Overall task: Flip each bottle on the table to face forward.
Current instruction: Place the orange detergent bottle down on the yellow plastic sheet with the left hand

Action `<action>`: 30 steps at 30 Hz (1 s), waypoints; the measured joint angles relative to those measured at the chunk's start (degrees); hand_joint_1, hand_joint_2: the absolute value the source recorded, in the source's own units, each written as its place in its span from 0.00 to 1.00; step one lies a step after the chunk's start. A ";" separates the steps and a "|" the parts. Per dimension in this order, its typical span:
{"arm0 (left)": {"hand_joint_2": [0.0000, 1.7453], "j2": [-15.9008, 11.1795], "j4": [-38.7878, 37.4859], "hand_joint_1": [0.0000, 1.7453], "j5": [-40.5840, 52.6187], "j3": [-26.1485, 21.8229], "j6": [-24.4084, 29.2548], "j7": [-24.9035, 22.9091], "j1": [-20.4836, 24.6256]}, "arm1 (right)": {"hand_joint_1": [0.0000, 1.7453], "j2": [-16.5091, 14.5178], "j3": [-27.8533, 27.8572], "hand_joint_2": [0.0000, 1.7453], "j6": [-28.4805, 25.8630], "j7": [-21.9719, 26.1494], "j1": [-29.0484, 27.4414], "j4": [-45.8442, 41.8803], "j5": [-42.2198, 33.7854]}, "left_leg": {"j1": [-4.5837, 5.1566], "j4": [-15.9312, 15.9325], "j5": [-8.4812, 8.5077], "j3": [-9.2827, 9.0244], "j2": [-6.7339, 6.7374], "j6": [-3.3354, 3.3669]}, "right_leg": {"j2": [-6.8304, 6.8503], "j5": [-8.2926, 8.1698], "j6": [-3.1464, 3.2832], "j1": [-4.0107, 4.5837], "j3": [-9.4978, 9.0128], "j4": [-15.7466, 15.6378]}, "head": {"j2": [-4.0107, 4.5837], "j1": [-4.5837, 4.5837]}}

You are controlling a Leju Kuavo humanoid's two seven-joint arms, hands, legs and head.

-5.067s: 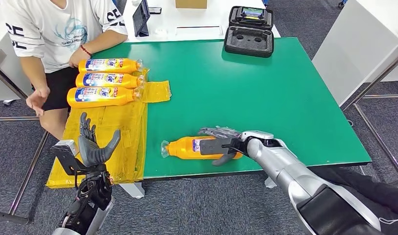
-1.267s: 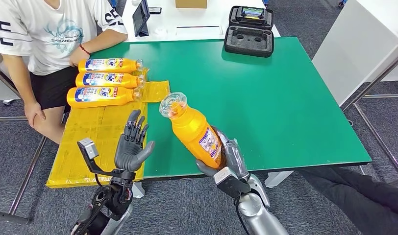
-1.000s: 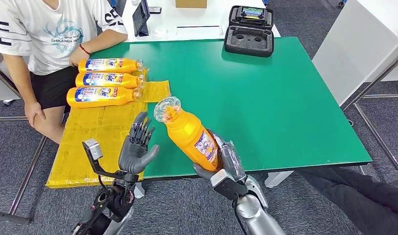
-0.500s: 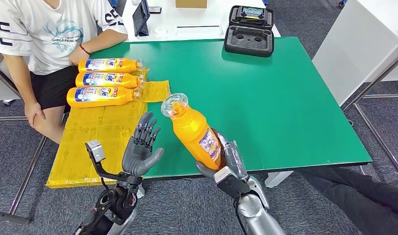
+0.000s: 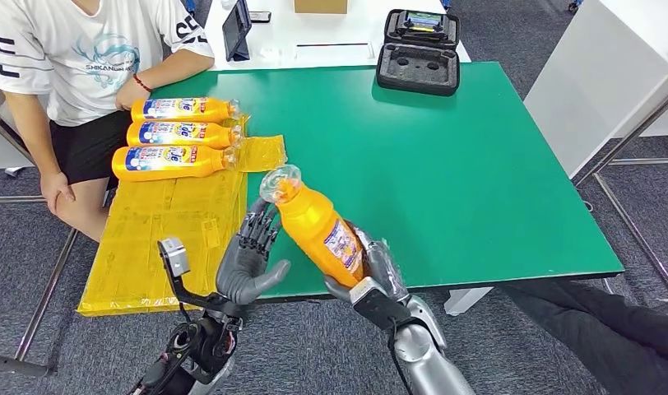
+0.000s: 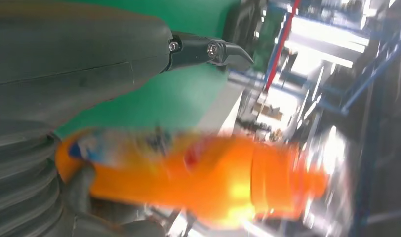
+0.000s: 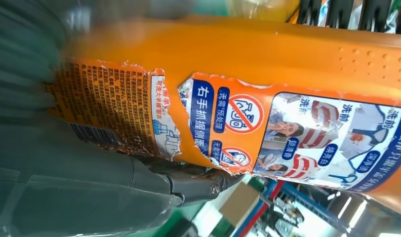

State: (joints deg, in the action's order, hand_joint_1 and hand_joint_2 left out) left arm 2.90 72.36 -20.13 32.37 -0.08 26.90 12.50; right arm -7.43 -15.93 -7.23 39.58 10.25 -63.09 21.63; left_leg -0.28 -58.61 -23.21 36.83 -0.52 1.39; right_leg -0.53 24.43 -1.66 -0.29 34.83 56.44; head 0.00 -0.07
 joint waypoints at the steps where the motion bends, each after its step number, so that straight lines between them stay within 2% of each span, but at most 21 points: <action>1: 1.00 -0.08 0.08 0.00 0.25 0.59 0.02 -0.04 0.14 | 1.00 -0.25 -0.24 1.00 0.01 0.03 0.40 0.75 0.03 | 0.00 0.00 0.00 0.00 0.00 0.00 | 0.00 0.00 0.00 0.00 0.00 0.00 | 0.00 0.00; 15: 1.00 -1.45 -0.96 0.00 1.21 4.73 0.29 -1.28 2.49 | 1.00 -0.85 -2.40 1.00 0.31 0.46 3.89 7.18 -1.09 | 0.00 0.00 0.00 0.01 0.00 0.00 | 0.00 0.00 0.00 -0.02 0.00 0.00 | 0.00 -0.01; 30: 1.00 -1.66 -4.61 0.00 0.88 5.47 0.60 -2.34 3.94 | 1.00 -0.86 -3.62 1.00 1.07 0.46 5.79 9.99 -1.22 | 0.00 0.00 0.00 0.01 0.00 0.00 | 0.00 0.00 0.00 -0.02 0.02 0.00 | 0.00 -0.02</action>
State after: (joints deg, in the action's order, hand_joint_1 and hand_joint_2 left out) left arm 1.25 67.75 -19.25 37.84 0.52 24.56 16.44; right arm -8.29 -19.55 -6.16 40.04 16.04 -53.10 20.41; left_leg -0.28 -58.61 -23.21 36.85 -0.52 1.39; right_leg -0.53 24.43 -1.66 -0.31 34.84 56.44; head 0.00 -0.09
